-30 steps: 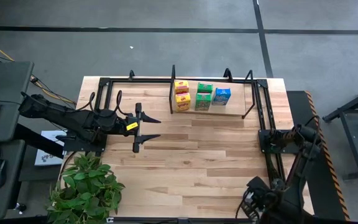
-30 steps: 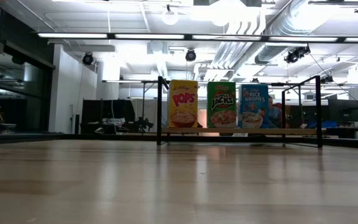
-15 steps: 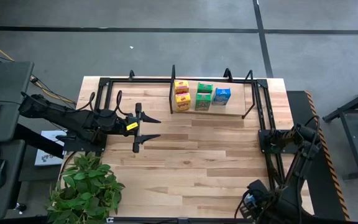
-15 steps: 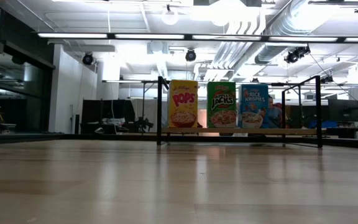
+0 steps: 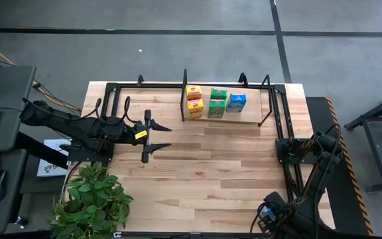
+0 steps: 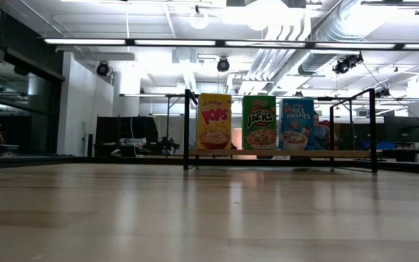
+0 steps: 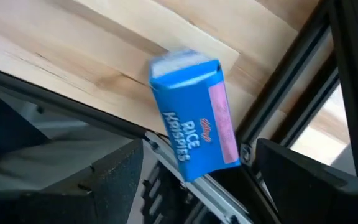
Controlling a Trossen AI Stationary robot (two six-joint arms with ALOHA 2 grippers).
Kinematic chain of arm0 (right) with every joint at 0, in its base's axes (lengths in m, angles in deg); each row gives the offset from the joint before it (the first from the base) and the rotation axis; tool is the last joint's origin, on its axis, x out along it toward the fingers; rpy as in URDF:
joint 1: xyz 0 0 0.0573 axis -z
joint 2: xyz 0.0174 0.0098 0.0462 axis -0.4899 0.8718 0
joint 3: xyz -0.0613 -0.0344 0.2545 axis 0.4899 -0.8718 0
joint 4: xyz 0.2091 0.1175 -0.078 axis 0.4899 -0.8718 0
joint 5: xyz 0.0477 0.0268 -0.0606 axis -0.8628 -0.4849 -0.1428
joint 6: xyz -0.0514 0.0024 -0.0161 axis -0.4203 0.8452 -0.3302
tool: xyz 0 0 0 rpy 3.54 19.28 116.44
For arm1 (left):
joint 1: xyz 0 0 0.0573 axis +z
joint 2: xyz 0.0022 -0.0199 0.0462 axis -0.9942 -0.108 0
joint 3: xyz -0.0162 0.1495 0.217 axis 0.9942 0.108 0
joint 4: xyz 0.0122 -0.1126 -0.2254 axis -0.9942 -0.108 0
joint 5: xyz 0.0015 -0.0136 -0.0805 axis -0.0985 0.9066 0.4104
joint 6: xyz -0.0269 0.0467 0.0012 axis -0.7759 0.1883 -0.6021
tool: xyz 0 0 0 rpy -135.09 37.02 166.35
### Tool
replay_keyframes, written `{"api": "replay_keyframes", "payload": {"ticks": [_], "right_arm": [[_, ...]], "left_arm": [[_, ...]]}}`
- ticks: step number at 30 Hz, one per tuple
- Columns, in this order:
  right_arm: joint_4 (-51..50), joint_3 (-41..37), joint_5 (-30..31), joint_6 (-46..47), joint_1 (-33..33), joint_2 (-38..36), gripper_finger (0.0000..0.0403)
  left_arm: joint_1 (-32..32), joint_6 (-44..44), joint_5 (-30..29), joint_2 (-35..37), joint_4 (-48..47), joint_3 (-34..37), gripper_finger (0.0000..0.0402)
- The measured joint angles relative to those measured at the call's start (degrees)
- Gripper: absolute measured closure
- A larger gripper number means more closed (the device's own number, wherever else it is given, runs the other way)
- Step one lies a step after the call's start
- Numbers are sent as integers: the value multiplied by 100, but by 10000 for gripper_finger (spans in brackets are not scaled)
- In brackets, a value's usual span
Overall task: Stack cereal on shelf
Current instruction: Put the blue cereal box on the shelf
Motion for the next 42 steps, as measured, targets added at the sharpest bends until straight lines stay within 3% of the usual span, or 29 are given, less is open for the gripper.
{"api": "replay_keyframes", "payload": {"ticks": [24,35,42], "right_arm": [[2032,-1781,81,-814,-1,0,98],[2045,-1824,210,-1057,0,0,101],[2034,-1824,228,-1164,-2,0,143]], "left_arm": [[2,0,0,-2,0,0,172],[0,0,0,0,4,0,172],[0,0,0,-2,4,0,172]]}}
